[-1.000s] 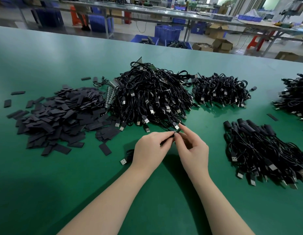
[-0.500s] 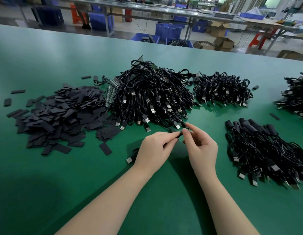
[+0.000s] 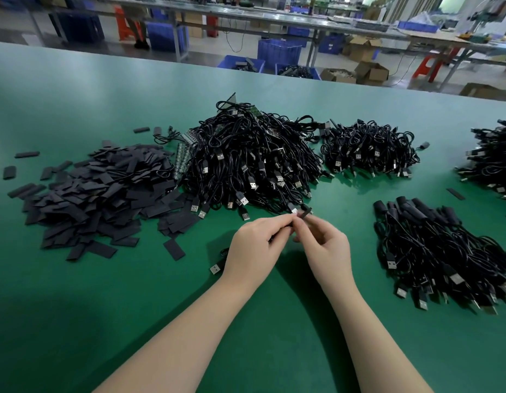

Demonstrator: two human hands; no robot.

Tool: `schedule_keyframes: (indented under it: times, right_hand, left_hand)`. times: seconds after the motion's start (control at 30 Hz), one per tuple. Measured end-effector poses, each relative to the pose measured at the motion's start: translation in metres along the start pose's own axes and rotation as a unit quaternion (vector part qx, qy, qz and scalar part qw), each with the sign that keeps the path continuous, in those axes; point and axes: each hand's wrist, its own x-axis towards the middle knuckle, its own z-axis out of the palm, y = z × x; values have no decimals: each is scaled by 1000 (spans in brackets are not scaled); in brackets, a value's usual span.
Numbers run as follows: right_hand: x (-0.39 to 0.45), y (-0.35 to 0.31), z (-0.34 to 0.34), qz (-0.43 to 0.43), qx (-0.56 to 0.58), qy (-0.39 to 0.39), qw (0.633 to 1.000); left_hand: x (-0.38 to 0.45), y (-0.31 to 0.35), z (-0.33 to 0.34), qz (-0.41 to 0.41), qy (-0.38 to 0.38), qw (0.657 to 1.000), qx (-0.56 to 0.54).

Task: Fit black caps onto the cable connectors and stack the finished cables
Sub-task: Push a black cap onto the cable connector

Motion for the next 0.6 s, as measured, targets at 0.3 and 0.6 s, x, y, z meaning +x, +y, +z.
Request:
schedule_keyframes:
  times: [0.3, 0.6]
  right_hand:
    - [6, -4, -11, 24, 81, 121, 989]
    - [2, 1, -3, 18, -86, 50, 995]
  left_hand:
    - [2, -1, -3, 4, -36, 992, 123]
    - [1, -5, 0, -47, -59, 996, 37]
